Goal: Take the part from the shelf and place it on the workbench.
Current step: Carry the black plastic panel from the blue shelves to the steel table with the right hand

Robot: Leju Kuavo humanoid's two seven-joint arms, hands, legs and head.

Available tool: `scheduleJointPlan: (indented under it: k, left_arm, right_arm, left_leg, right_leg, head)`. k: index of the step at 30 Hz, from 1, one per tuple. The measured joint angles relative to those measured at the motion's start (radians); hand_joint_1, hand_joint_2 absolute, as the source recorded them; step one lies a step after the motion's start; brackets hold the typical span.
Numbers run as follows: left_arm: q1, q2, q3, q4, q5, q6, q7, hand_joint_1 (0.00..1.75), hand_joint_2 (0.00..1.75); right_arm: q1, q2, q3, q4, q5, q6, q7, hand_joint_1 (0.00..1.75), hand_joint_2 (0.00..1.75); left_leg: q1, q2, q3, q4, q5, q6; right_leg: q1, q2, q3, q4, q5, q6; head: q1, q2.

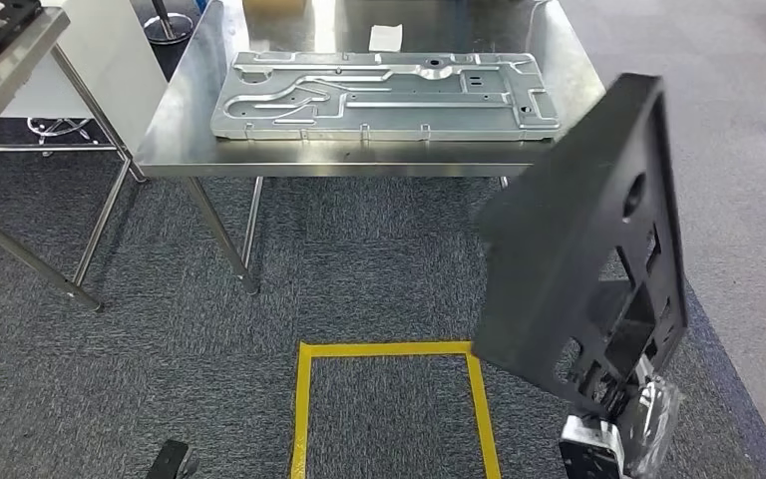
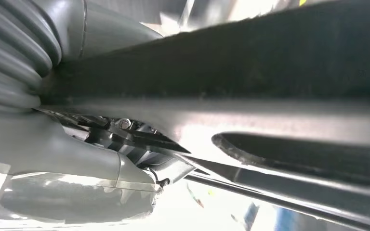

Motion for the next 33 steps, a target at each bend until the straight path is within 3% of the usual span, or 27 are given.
scheduleJointPlan:
  k: [2,3,4,6,7,8,11,13,14,16,17,18,19,22,23,25,26,28,29,31,32,33]
  left_arm:
    - [-0.003,-0.003,-0.01,0.0,-0.007,-0.001,0.007,0.0,1.75]
    - [-0.004,-0.005,-0.015,0.0,-0.009,-0.001,0.01,0.0,1.75]
    - [-0.005,-0.008,-0.021,0.0,-0.01,-0.002,0.013,0.0,1.75]
    - [-0.008,-0.011,-0.03,0.0,-0.016,-0.003,0.018,0.0,1.75]
    - [-0.011,-0.012,-0.033,0.0,-0.018,-0.004,0.021,0.0,1.75]
    - [-0.013,-0.012,-0.037,0.0,-0.021,-0.006,0.023,0.0,1.75]
    - [-0.022,-0.014,-0.051,0.001,-0.025,-0.009,0.031,0.0,1.75]
    - [-0.028,-0.015,-0.056,0.001,-0.025,-0.011,0.036,0.0,1.75]
    - [-0.03,-0.015,-0.058,0.001,-0.024,-0.011,0.038,0.0,1.75]
    - [-0.029,-0.015,-0.061,0.001,-0.023,-0.012,0.041,0.0,1.75]
    - [-0.028,-0.015,-0.063,0.001,-0.023,-0.012,0.043,0.0,1.75]
    - [-0.028,-0.015,-0.065,0.001,-0.023,-0.012,0.044,0.0,1.75]
    - [-0.027,-0.015,-0.067,0.001,-0.023,-0.013,0.046,0.0,1.75]
    - [-0.024,-0.012,-0.073,0.001,-0.023,-0.013,0.05,0.0,1.75]
    - [-0.023,-0.011,-0.075,0.001,-0.023,-0.013,0.052,0.0,1.75]
    - [-0.025,-0.01,-0.079,0.001,-0.023,-0.014,0.053,0.0,1.75]
    - [-0.027,-0.012,-0.08,0.001,-0.023,-0.014,0.053,0.0,1.75]
    - [-0.031,-0.014,-0.081,0.001,-0.024,-0.014,0.054,0.0,1.75]
    - [-0.032,-0.015,-0.082,0.001,-0.025,-0.014,0.054,0.0,1.75]
    - [-0.031,-0.015,-0.084,0.001,-0.026,-0.014,0.056,0.0,1.75]
    - [-0.03,-0.016,-0.085,0.001,-0.026,-0.015,0.056,0.0,1.75]
    - [-0.029,-0.017,-0.086,0.001,-0.026,-0.015,0.057,0.0,1.75]
  right_arm:
    - [-0.055,-0.003,-0.033,0.008,0.114,-0.001,0.013,1.75,1.75]
    - [-0.08,-0.005,-0.042,0.012,0.176,-0.001,0.023,1.75,1.75]
    - [-0.102,-0.008,-0.046,0.016,0.242,-0.001,0.036,1.75,1.75]
    - [-0.143,-0.019,-0.045,0.033,0.384,-0.001,0.071,1.75,1.75]
    - [-0.159,-0.025,-0.041,0.043,0.449,-0.001,0.09,1.75,1.75]
    - [-0.174,-0.032,-0.034,0.052,0.51,-0.001,0.11,1.75,1.75]
    - [-0.212,-0.054,0.001,0.079,0.662,0.007,0.182,1.75,1.75]
    - [-0.236,-0.072,0.041,0.103,0.725,0.017,0.225,1.75,1.75]
    - [-0.246,-0.08,0.064,0.116,0.738,0.023,0.239,1.75,1.75]
    - [-0.262,-0.096,0.106,0.139,0.754,0.036,0.255,1.75,1.75]
    - [-0.268,-0.105,0.123,0.151,0.762,0.043,0.261,1.75,1.75]
    - [-0.272,-0.112,0.139,0.163,0.769,0.048,0.265,1.75,1.75]
    - [-0.275,-0.119,0.154,0.175,0.774,0.052,0.268,1.75,1.75]
    - [-0.289,-0.133,0.19,0.206,0.782,0.056,0.272,1.75,1.75]
    - [-0.293,-0.136,0.2,0.214,0.786,0.056,0.272,1.75,1.75]
    - [-0.299,-0.143,0.216,0.226,0.793,0.056,0.273,1.75,1.75]
    - [-0.303,-0.147,0.222,0.23,0.796,0.056,0.273,1.75,1.75]
    - [-0.314,-0.156,0.233,0.238,0.8,0.055,0.272,1.75,1.75]
    - [-0.318,-0.16,0.237,0.241,0.803,0.055,0.272,1.75,1.75]
    - [-0.323,-0.168,0.242,0.25,0.809,0.054,0.272,1.75,1.75]
    - [-0.323,-0.172,0.244,0.255,0.811,0.054,0.272,1.75,1.75]
    - [-0.323,-0.176,0.247,0.261,0.812,0.054,0.272,1.75,1.75]
  left_leg:
    - [0.005,-0.001,0.026,-0.003,-0.021,-0.006]
    - [0.009,-0.001,0.042,-0.003,-0.033,-0.01]
    - [0.013,-0.002,0.059,-0.004,-0.046,-0.015]
    - [0.018,-0.004,0.086,-0.006,-0.072,-0.028]
    - [0.018,-0.004,0.094,-0.009,-0.083,-0.036]
    - [0.017,-0.004,0.103,-0.014,-0.087,-0.044]
    - [0.019,-0.004,0.106,0.019,-0.061,-0.065]
    - [0.021,-0.003,0.052,0.12,-0.052,-0.068]
    - [0.019,-0.003,0.011,0.18,-0.066,-0.067]
    - [0.015,-0.003,-0.068,0.261,-0.136,-0.062]
    - [0.012,-0.003,-0.095,0.266,-0.164,-0.058]
    - [0.008,-0.003,-0.11,0.246,-0.171,-0.053]
    - [0.004,-0.003,-0.113,0.203,-0.147,-0.045]
    - [-0.016,-0.005,-0.1,0.057,0.02,-0.013]
    - [-0.021,-0.007,-0.094,0.035,0.052,-0.008]
    - [-0.022,-0.008,-0.074,0.021,0.051,-0.003]
    - [-0.02,-0.009,-0.061,0.011,0.052,0.001]
    - [-0.015,-0.009,-0.034,-0.006,0.047,0.007]
    - [-0.013,-0.008,-0.024,-0.012,0.042,0.008]
    - [-0.008,-0.008,-0.005,-0.017,0.027,0.008]
    - [-0.005,-0.009,0.006,-0.017,0.017,0.006]
    - [-0.002,-0.011,0.019,-0.017,0.006,0.002]
  right_leg:
    - [-0.012,-0.003,-0.062,0.022,-0.041,0.013]
    - [-0.017,-0.005,-0.075,-0.003,-0.035,0.019]
    - [-0.02,-0.008,-0.077,-0.05,-0.001,0.023]
    - [-0.025,-0.016,-0.075,-0.164,0.134,0.027]
    - [-0.024,-0.019,-0.074,-0.202,0.186,0.023]
    - [-0.022,-0.02,-0.074,-0.224,0.218,0.016]
    - [-0.02,-0.014,-0.045,-0.239,0.202,-0.014]
    - [-0.018,-0.013,-0.015,-0.246,0.185,-0.032]
    - [-0.015,-0.012,-0.002,-0.247,0.174,-0.039]
    - [-0.007,-0.009,0.025,-0.247,0.15,-0.047]
    - [-0.002,-0.008,0.041,-0.247,0.136,-0.049]
    - [0.002,-0.006,0.059,-0.247,0.123,-0.051]
    - [0.007,-0.006,0.077,-0.247,0.109,-0.052]
    - [0.016,-0.003,0.118,-0.246,0.07,-0.048]
    - [0.016,0.0,0.128,-0.244,0.062,-0.043]
    - [0.015,0.003,0.136,-0.229,0.063,-0.032]
    - [0.014,0.002,0.133,-0.21,0.069,-0.027]
    - [0.011,0.0,0.089,-0.134,0.072,-0.015]
    - [0.007,-0.001,0.051,-0.082,0.06,-0.008]
    - [-0.004,-0.002,-0.032,0.008,0.008,0.005]
    - [-0.009,-0.003,-0.062,0.023,-0.016,0.01]
    - [-0.014,-0.004,-0.078,0.011,-0.022,0.015]
  head:
    - [0.0,0.0]
    - [0.0,0.0]
    - [0.0,0.0]
    - [0.006,0.0]
    - [0.009,0.0]
    - [0.011,0.0]
    - [0.01,0.0]
    - [0.006,0.0]
    - [0.005,0.0]
    - [0.001,0.0]
    - [-0.001,0.0]
    - [-0.002,0.0]
    - [-0.003,0.0]
    - [-0.001,0.0]
    - [-0.001,0.0]
    - [-0.002,0.0]
    - [-0.002,0.0]
    - [0.002,0.0]
    - [0.003,0.0]
    - [0.004,0.0]
    - [0.004,0.0]
    - [0.005,0.0]
